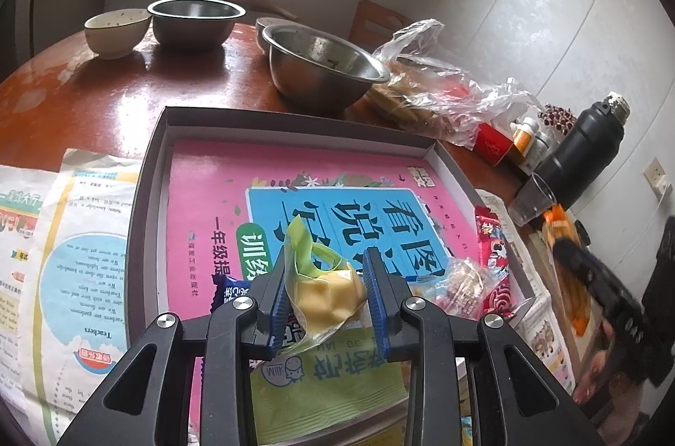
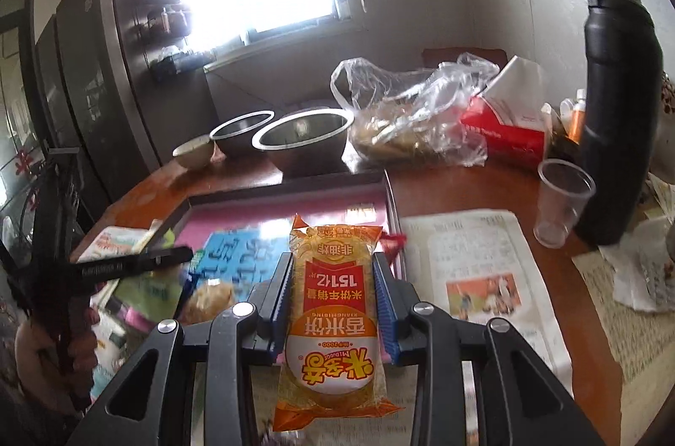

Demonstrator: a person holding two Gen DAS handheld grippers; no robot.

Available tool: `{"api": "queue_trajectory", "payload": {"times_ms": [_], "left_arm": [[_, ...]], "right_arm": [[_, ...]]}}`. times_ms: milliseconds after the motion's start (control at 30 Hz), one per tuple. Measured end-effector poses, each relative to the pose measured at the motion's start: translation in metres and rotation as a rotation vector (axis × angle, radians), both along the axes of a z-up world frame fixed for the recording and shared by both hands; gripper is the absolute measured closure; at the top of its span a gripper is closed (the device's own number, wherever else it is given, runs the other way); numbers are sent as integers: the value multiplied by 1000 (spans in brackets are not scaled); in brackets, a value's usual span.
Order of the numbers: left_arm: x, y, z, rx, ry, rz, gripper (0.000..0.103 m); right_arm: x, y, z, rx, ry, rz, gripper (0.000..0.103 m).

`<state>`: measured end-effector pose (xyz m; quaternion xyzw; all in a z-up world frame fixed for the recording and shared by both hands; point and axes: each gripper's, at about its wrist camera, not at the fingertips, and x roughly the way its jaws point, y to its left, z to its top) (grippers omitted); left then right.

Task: Organize snacks
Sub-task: 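Lift and carry the green pouch and yellow bread pack over the pink tray, then lower and open the right gripper in the tray while the left releases the green pouch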

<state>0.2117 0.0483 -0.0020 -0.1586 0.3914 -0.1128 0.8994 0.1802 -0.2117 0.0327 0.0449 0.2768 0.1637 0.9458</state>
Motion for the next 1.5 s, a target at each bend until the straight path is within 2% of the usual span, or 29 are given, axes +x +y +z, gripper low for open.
{"api": "queue_trajectory", "payload": {"times_ms": [167, 467, 933, 1500], "left_arm": [[-1, -2, -1, 12, -1, -10, 70], [-3, -8, -2, 49, -6, -23, 70], [-4, -11, -3, 68, -11, -35, 69], [-6, -12, -3, 73, -12, -40, 69]], "right_arm": [[20, 3, 1, 20, 0, -6, 67], [48, 2, -24, 31, 71, -41, 67], [51, -1, -41, 46, 108, -53, 67], [44, -4, -39, 55, 78, -80, 67]]}}
